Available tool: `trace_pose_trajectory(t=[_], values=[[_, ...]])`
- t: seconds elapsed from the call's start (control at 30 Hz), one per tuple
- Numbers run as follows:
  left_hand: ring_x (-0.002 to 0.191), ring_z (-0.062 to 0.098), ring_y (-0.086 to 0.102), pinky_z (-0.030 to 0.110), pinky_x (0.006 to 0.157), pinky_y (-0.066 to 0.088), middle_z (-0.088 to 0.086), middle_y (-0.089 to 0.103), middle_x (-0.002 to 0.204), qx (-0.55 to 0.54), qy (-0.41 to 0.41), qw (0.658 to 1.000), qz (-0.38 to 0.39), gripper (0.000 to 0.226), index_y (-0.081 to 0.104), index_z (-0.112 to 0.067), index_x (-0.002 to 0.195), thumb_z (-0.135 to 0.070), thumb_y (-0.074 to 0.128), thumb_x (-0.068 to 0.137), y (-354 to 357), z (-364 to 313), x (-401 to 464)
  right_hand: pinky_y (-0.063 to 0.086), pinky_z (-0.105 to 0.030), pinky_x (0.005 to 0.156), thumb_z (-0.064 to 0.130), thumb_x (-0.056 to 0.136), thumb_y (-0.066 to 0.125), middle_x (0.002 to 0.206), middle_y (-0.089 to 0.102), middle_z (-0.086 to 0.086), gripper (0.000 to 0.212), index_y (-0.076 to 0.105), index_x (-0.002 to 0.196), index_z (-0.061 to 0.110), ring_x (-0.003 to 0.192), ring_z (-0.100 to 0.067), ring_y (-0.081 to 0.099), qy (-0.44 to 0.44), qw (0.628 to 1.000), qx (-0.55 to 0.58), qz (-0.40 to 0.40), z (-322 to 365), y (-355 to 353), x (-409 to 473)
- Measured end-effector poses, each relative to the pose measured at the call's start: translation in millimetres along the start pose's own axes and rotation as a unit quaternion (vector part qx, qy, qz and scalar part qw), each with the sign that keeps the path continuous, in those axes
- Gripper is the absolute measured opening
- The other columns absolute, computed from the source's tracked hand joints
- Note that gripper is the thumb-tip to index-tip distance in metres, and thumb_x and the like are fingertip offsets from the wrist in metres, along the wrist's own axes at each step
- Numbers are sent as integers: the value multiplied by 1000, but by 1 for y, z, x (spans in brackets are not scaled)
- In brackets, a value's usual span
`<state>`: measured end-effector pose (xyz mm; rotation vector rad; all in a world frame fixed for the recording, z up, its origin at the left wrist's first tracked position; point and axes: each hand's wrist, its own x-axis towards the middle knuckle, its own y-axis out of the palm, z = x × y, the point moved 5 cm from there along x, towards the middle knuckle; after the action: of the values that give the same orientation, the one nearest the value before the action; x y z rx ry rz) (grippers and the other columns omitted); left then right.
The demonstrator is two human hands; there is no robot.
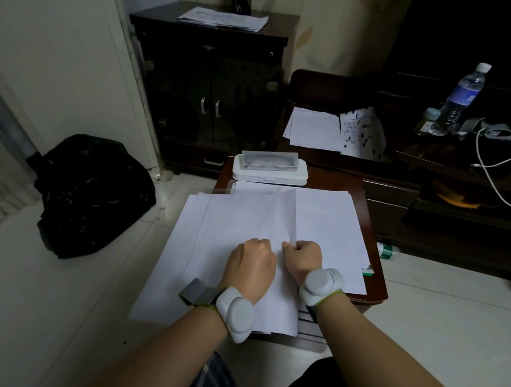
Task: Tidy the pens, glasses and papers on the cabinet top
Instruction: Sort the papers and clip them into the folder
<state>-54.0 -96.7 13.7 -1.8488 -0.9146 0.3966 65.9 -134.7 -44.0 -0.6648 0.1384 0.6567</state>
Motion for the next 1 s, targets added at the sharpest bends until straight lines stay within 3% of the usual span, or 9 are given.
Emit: trace_pose_trajectory(t=[0.13, 0.27, 0.4, 0.53, 0.7, 0.8, 0.87, 0.93, 1.0], values=[[81, 37, 56, 32, 61, 30, 22, 60, 87, -4, 2, 1000, -11, 32, 28, -10, 62, -6, 38, 92, -1, -1, -1, 30, -26, 62, 17, 91, 54, 51, 34, -4, 47, 32, 49, 13, 63, -26, 35, -6, 1000, -12, -21, 4, -1, -2], [83, 39, 58, 32, 62, 31, 23, 62, 89, -4, 18, 999, -31, 20, 46, -6, 74, -5, 38, 93, -5, -3, -2, 42, -29, 63, 24, 81, 61, 66, 56, -7, 25, 56, 63, 7, 67, -24, 51, 3, 999, 53, -5, 7, 2, -2], [91, 34, 58, 27, 66, 30, 19, 63, 98, -2, 14, 1000, -27, 25, 60, 1, 95, -9, 37, 95, -4, -4, -2, 41, -28, 58, 22, 74, 68, 64, 51, -6, 21, 56, 65, 8, 62, -16, 48, -2, 996, 72, 50, 6, 12, 0], [88, 35, 59, 29, 65, 30, 20, 63, 95, -6, 16, 999, -36, 24, 58, 1, 88, -9, 37, 94, -6, -6, -2, 37, -29, 59, 18, 78, 66, 53, 44, -1, 38, 42, 50, 12, 56, -16, 42, -9, 998, 56, 42, 1, 12, 4], [69, 41, 58, 34, 57, 36, 25, 61, 76, -32, 33, 997, -60, 19, 55, 3, 70, 0, 48, 87, -9, -8, -2, 33, -29, 60, 12, 83, 59, 53, 36, 2, 41, 34, 51, 15, 54, -13, 34, -19, 997, 57, 44, -2, 19, 3], [46, 37, 56, 27, 42, 37, 21, 57, 55, -6, 41, 998, -51, 20, 52, 1, 57, 10, 62, 71, -5, -7, 0, 39, -32, 66, 16, 83, 59, 63, 49, -3, 32, 42, 57, 13, 69, -19, 45, -20, 997, 54, 48, -5, 22, 6], [39, 35, 54, 22, 39, 33, 18, 55, 50, 13, 54, 997, -52, 22, 52, 0, 54, 14, 66, 62, -6, -8, -1, 45, -35, 73, 18, 84, 57, 80, 60, -11, 17, 55, 72, 7, 78, -21, 53, -13, 996, 70, 49, -7, 22, 8], [34, 30, 52, 18, 35, 31, 14, 53, 46, 30, 71, 995, -58, 28, 51, -2, 52, 16, 72, 50, -6, -9, 0, 48, -36, 77, 18, 85, 56, 90, 65, -14, 18, 62, 87, 1, 86, -25, 60, -4, 996, 82, 47, -10, 20, 8], [29, 23, 49, 16, 30, 28, 9, 51, 42, 44, 76, 995, -49, 38, 50, -7, 48, 13, 80, 37, -4, -11, 0, 48, -37, 75, 16, 85, 56, 84, 65, -12, 16, 62, 82, 1, 82, -25, 60, -8, 995, 84, 55, -11, 19, 7]])
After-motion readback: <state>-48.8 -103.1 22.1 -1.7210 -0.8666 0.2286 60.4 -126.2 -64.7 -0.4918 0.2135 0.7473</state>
